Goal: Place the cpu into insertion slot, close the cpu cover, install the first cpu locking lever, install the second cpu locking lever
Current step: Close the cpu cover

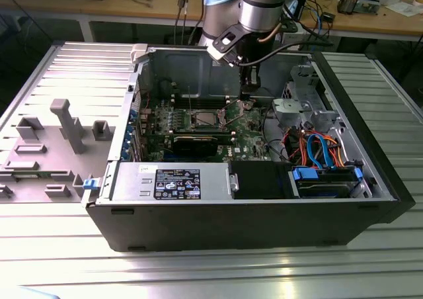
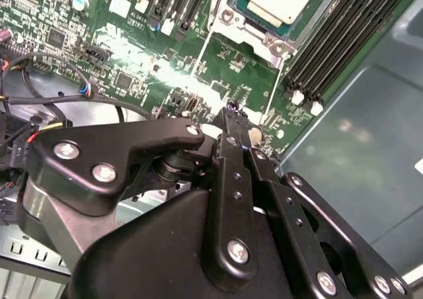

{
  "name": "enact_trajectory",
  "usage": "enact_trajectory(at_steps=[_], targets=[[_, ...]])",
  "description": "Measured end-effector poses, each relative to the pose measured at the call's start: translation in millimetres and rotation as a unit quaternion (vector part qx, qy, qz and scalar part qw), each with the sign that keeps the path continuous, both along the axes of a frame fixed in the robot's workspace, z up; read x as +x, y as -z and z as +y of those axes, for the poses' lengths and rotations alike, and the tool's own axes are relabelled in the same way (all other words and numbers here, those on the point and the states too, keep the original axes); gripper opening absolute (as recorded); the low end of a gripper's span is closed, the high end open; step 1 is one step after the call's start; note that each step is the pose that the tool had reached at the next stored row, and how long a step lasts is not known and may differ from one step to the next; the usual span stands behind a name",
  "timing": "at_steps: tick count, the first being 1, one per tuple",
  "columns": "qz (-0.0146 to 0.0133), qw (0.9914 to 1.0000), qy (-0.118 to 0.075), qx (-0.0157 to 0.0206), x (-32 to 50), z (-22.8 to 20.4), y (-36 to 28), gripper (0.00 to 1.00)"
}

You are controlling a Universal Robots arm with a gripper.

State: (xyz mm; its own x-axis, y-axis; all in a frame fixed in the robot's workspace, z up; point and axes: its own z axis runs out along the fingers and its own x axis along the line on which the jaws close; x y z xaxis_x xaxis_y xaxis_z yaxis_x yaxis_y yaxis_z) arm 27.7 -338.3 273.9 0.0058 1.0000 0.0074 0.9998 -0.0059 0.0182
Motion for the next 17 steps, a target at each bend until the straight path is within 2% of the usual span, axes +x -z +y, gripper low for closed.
enact_trajectory(at_steps=[5,13,17], targets=[[0.0,1.0,0.0,0.0,6.1,0.0,1.2,0.11],[0.0,1.0,0.0,-0.0001,7.3,0.0,1.3,0.11],[0.0,1.0,0.0,0.0,14.4,0.1,2.4,0.11]])
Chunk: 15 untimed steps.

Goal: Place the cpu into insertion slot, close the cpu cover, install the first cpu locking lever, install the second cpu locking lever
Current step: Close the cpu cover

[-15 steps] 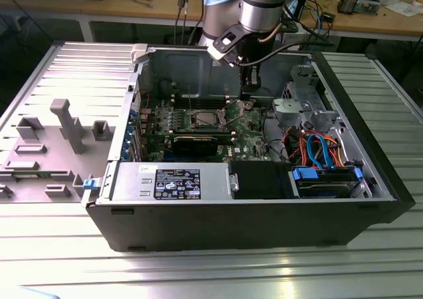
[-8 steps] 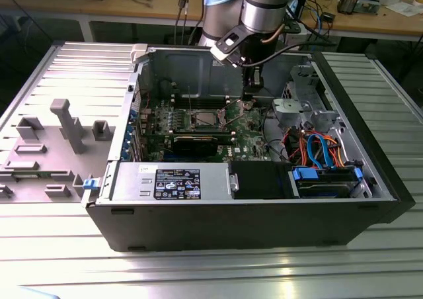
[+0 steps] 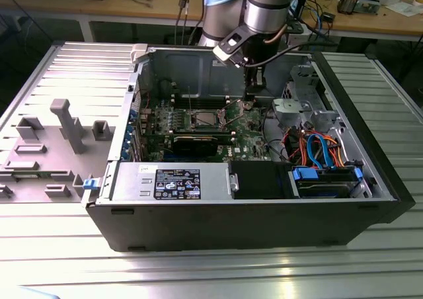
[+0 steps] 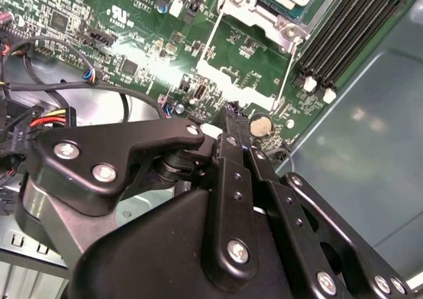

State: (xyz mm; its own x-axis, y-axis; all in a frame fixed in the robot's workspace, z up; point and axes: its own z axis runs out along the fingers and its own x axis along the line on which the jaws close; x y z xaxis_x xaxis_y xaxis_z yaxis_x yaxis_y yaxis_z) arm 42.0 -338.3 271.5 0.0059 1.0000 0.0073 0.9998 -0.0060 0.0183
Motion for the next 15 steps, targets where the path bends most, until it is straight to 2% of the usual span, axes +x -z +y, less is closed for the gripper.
enact_trajectory(at_steps=[2,4,6,8,12,15], targets=[[0.0001,1.0,0.0,-0.001,6.1,0.4,4.7,0.11],[0.0001,1.0,0.0,-0.0023,7.3,0.8,9.5,0.11],[0.0002,1.0,0.0,-0.0023,7.7,0.9,12.6,0.11],[0.0003,1.0,0.0,-0.0023,7.9,0.9,18.6,0.11],[0.0005,1.0,0.0,-0.0023,8.0,0.9,23.6,0.11],[0.0005,1.0,0.0,-0.0023,6.3,0.9,23.9,0.11]])
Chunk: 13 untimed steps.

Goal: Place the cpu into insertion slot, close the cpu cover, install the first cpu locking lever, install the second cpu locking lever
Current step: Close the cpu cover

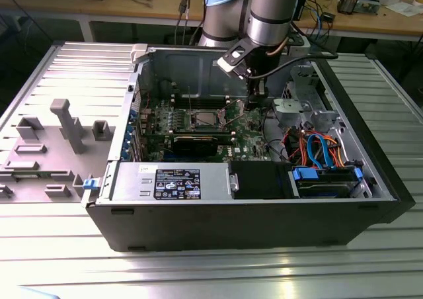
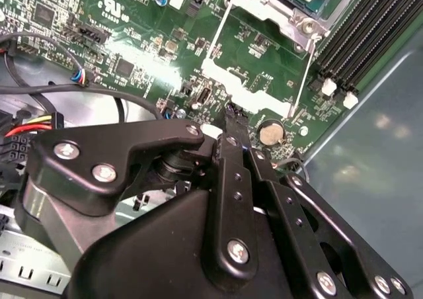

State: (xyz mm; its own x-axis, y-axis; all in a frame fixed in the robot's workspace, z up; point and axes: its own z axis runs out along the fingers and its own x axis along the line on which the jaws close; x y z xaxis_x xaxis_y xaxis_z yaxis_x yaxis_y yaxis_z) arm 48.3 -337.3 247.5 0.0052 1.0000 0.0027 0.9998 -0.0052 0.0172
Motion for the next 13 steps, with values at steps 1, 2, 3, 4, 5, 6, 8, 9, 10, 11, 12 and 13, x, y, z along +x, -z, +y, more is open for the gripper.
enact_trajectory(at_steps=[1,2,3,4,5,6,8,9,10,11,12,13], targets=[[0.0,1.0,0.0,0.0,-0.7,0.0,0.0,0.11],[0.0,1.0,0.0,0.0,-1.4,0.0,0.0,0.11],[0.0,1.0,0.0,0.0,-3.0,0.1,0.0,0.11],[0.0,1.0,0.0,0.0,-4.6,0.1,0.0,0.11],[0.0,1.0,0.0,0.0001,-6.8,0.1,0.0,0.11],[0.0,1.0,0.0,0.0003,-8.4,0.1,0.0,0.11],[0.0,1.0,0.0,0.0004,-10.5,0.1,0.0,0.11],[0.0,1.0,0.0,0.0003,-11.0,0.1,-0.1,0.11],[0.0,1.0,0.0,0.0005,-12.0,0.1,-0.4,0.11],[0.0,1.0,0.0,0.0004,-13.3,0.1,-0.8,0.11],[0.0,1.0,0.0,0.0005,-14.3,0.1,-0.9,0.11],[0.0,1.0,0.0,0.0005,-14.7,0.1,-1.0,0.11]])
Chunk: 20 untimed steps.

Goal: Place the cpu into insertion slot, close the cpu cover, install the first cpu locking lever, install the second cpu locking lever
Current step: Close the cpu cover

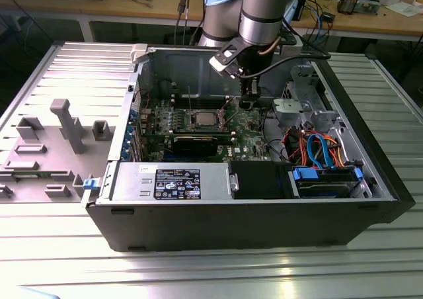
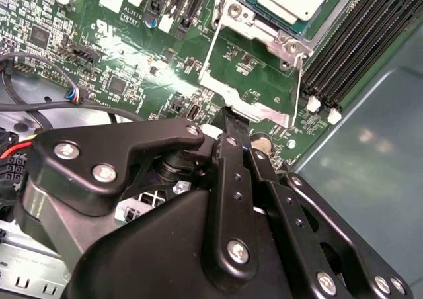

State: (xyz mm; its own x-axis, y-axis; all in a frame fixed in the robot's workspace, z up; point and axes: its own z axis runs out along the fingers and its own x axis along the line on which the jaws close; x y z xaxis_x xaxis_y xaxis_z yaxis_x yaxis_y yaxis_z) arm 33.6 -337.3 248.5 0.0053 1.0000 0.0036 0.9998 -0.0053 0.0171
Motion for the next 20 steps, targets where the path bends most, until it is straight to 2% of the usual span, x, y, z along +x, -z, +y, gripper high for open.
enact_trajectory(at_steps=[13,20], targets=[[0.0,1.0,0.0,0.0,-1.1,0.0,0.0,0.11],[0.0,1.0,0.0,0.0,-7.5,0.0,0.0,0.11]])
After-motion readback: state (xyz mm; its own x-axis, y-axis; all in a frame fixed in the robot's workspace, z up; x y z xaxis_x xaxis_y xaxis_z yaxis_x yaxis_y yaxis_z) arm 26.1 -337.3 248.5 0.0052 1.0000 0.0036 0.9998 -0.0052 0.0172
